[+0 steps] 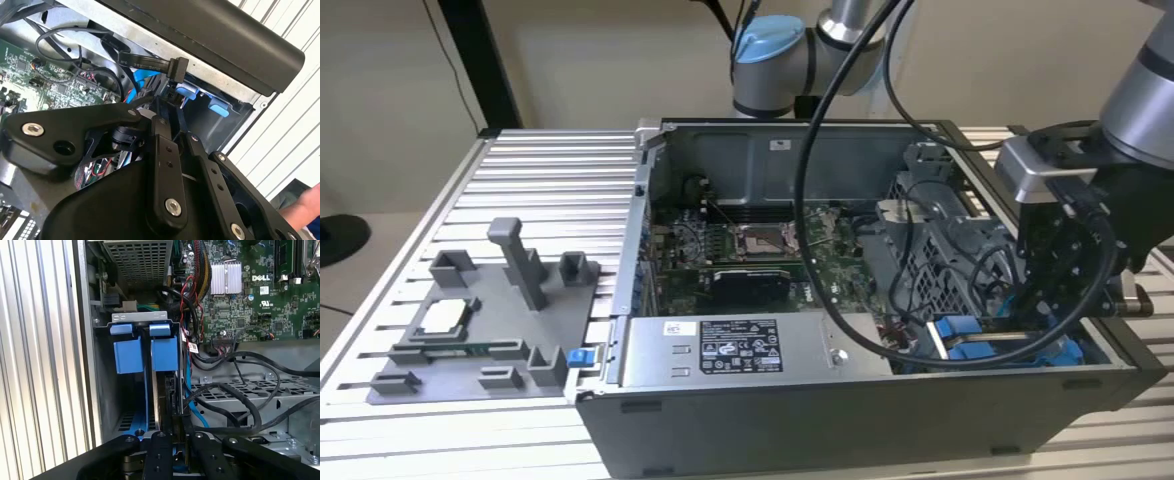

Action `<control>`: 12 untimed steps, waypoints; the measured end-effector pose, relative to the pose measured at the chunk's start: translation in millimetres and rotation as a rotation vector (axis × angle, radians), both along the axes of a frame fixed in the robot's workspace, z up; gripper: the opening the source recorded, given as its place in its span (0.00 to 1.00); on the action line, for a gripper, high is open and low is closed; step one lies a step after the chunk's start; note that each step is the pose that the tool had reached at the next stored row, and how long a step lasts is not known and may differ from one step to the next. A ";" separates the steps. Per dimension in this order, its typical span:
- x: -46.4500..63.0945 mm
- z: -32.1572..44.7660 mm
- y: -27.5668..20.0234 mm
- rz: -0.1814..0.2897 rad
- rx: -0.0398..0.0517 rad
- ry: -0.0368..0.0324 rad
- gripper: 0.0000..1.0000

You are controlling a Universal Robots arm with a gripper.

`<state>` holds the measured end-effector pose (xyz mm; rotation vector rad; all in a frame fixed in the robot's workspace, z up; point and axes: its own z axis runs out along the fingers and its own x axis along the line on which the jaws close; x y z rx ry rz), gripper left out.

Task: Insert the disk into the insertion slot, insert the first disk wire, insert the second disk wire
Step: 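Insert the first disk wire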

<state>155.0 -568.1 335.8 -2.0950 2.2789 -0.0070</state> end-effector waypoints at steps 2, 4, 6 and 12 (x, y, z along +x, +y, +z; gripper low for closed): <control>-0.6 -0.2 0.1 0.000 0.0001 -0.0004 0.00; -0.9 -0.4 0.2 0.000 0.0000 -0.0008 0.00; -1.2 -0.8 0.3 0.000 0.0001 -0.0019 0.00; -1.3 -1.5 0.3 0.000 0.0059 -0.0067 0.00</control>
